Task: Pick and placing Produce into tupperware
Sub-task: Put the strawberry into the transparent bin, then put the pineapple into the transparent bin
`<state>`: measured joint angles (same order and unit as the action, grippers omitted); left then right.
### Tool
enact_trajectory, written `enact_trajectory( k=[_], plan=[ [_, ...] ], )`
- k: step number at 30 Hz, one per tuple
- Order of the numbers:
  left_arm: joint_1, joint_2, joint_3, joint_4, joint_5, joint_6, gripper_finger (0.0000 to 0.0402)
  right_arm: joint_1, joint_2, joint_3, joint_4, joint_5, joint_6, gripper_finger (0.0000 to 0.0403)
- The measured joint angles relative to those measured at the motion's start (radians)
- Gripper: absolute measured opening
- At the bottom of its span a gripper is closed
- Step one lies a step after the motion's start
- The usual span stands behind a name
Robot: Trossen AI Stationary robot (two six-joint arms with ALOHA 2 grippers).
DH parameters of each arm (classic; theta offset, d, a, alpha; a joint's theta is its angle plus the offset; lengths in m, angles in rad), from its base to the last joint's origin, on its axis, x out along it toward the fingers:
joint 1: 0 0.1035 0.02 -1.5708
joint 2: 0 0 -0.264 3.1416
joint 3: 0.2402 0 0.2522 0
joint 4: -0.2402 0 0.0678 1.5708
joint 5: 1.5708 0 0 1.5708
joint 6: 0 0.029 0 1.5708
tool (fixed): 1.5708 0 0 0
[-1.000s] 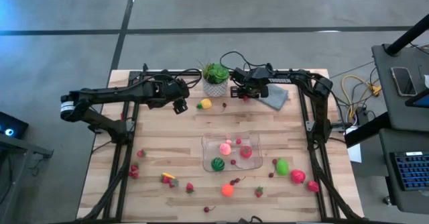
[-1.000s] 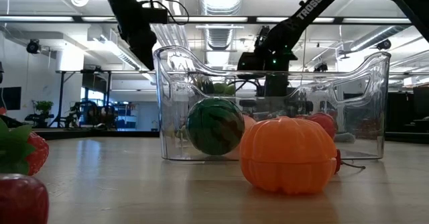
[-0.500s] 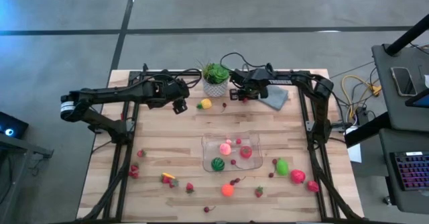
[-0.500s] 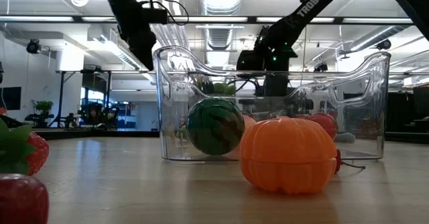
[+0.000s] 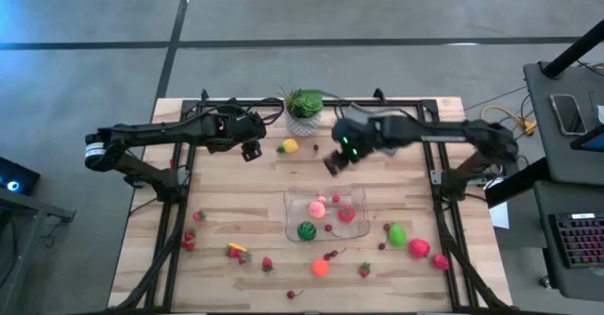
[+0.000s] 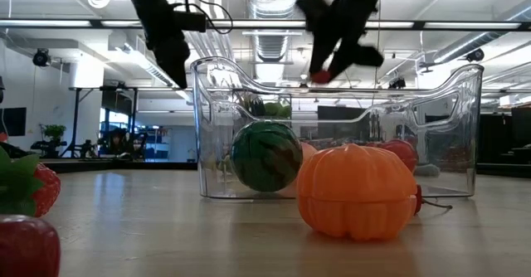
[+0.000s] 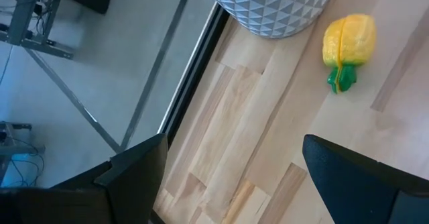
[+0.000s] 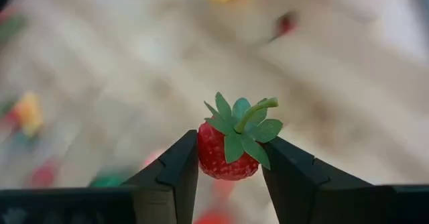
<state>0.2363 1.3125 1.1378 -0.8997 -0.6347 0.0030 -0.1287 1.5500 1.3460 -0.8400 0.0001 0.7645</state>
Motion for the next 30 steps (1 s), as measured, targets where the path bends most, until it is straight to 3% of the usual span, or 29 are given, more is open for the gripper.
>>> enact_trajectory(
  k=[5,10,16,19,26,30],
  plan=[
    [0.000,0.000,-0.002,0.026,0.002,0.060,0.0331,0.172,-0.040,-0.008,-0.043,0.005,0.169,0.0141],
    [0.000,-0.002,-0.003,0.085,0.032,0.136,0.0331,0.282,0.014,-0.019,-0.056,0.037,0.346,0.0141],
    [0.000,-0.002,-0.006,0.099,0.184,0.163,0.0331,0.346,0.091,-0.002,-0.156,0.129,0.420,0.0150],
    [0.000,-0.002,-0.013,0.107,0.244,0.170,0.0331,0.345,0.110,0.000,-0.188,0.135,0.463,0.0178],
    [0.001,-0.002,-0.019,0.154,0.234,0.161,0.0331,0.324,0.097,-0.002,-0.208,0.211,0.488,0.0271],
    [0.001,0.002,-0.021,0.211,0.231,0.161,0.0331,0.289,0.055,0.003,-0.257,0.279,0.486,0.0302]
  ],
)
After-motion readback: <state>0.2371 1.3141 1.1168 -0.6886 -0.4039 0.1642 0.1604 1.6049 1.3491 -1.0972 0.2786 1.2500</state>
